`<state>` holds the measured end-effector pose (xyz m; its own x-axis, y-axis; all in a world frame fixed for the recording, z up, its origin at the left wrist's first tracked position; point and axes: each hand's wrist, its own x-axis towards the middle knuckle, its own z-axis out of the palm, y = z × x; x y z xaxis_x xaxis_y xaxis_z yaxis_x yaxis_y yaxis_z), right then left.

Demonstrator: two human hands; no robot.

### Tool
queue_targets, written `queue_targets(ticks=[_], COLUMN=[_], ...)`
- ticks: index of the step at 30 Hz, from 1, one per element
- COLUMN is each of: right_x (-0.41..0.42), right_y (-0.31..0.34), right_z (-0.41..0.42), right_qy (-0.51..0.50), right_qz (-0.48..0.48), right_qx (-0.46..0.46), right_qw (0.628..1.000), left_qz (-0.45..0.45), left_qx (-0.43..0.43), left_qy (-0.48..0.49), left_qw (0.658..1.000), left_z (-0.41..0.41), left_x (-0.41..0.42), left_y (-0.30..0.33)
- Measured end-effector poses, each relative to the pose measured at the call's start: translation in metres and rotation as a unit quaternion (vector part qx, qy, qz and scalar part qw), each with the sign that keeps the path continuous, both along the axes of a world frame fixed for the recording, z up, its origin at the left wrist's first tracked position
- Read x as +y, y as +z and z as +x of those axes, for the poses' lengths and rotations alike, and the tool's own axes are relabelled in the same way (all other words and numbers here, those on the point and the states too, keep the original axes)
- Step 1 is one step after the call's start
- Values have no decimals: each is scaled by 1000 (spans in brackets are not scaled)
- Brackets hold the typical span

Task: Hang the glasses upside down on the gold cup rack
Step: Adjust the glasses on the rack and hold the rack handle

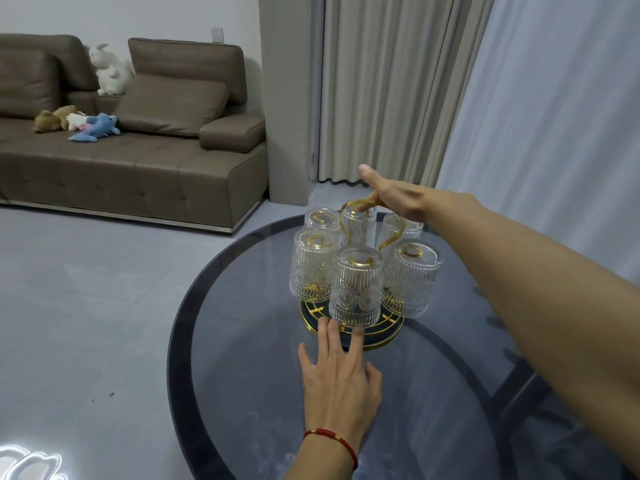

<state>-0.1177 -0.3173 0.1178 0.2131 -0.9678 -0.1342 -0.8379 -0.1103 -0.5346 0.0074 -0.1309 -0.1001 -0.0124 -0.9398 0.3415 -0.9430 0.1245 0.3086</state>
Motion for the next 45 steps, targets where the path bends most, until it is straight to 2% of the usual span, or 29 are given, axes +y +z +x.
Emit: queue_targets(ticks=[28, 31, 34, 36, 38, 40, 45], right_x=[0, 7, 16, 23, 31, 34, 30], right_y=[-5, 0, 6, 5, 3, 5, 13], right_z=[1, 4, 14, 25, 36, 43, 56], right_qy=[5, 34, 95, 143, 164, 160, 155], right_qz=[-24, -71, -175, -262, -296, -271, -145], right_qx=[-16, -23, -12, 23, 96, 148, 171], right_qw=[1000, 997, 980, 954, 936, 938, 962], left_qz=[7, 3, -5, -5, 1, 2, -3], left_qx=[4, -5, -3, 3, 6, 7, 14], left_qy=[-3, -4, -3, -4, -5, -5, -5], left_qw=[1000, 1000, 1000, 1000, 1000, 1000, 1000], left_z=[0, 0, 0, 0, 0, 0, 0], left_x=[0, 1, 0, 1, 1, 0, 1], left_y=[2, 2, 1, 1, 2, 2, 2])
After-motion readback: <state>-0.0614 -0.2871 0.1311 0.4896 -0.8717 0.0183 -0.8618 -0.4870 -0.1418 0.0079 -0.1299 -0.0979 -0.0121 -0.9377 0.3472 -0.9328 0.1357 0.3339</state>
